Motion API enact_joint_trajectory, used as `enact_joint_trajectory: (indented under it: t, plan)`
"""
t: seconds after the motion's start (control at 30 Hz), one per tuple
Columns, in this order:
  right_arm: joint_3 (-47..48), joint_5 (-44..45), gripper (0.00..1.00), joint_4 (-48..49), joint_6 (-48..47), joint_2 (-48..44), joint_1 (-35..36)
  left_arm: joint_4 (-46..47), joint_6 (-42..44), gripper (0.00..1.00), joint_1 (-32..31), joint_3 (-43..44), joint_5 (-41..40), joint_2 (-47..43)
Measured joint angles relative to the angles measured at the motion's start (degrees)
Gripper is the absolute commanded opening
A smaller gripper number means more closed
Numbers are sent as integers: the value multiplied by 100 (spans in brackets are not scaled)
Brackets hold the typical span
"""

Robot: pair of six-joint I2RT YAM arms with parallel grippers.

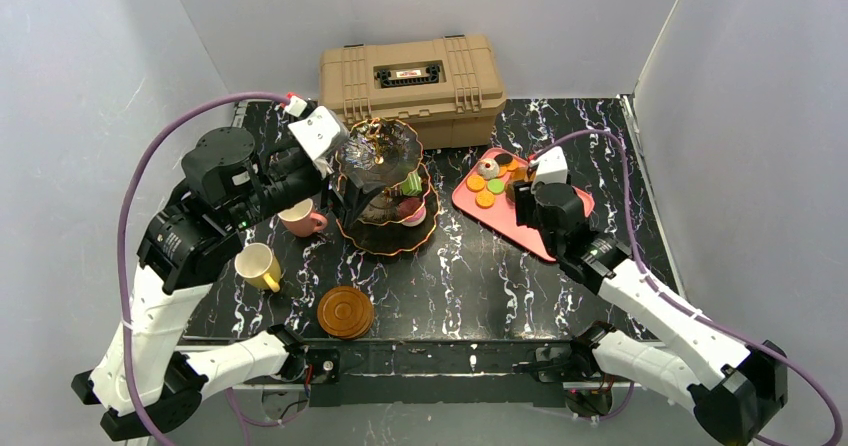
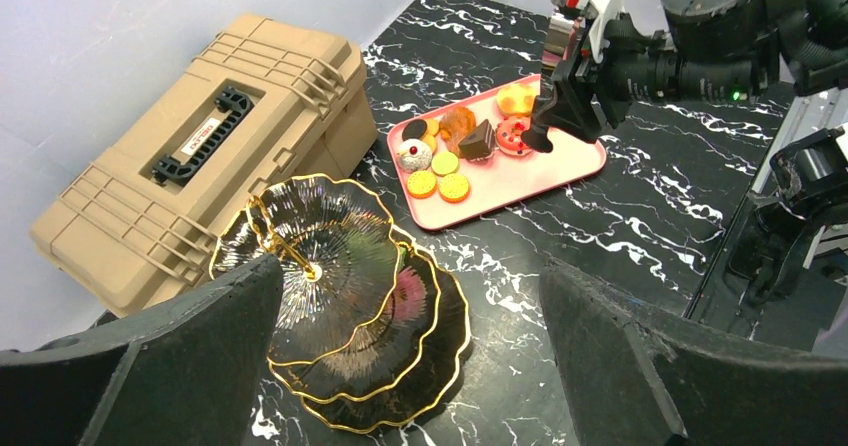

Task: Serve the afternoon tea
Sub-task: Pick up the desert from the tray.

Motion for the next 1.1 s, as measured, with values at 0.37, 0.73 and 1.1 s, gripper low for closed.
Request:
enact_joint_trajectory:
  t: [0.37,0.73,1.1]
  plan:
    - [-1078,815,74,1432,-4,42,-144,125,-2,98,0,-101,-4,0]
    - [-1480,385,75,2627,208,461,-1049,214,28,98,0,-157,-9,0]
    - [-1635,-210,77,3397,433,1003,-1320,295,94,98,0,-160,-13,0]
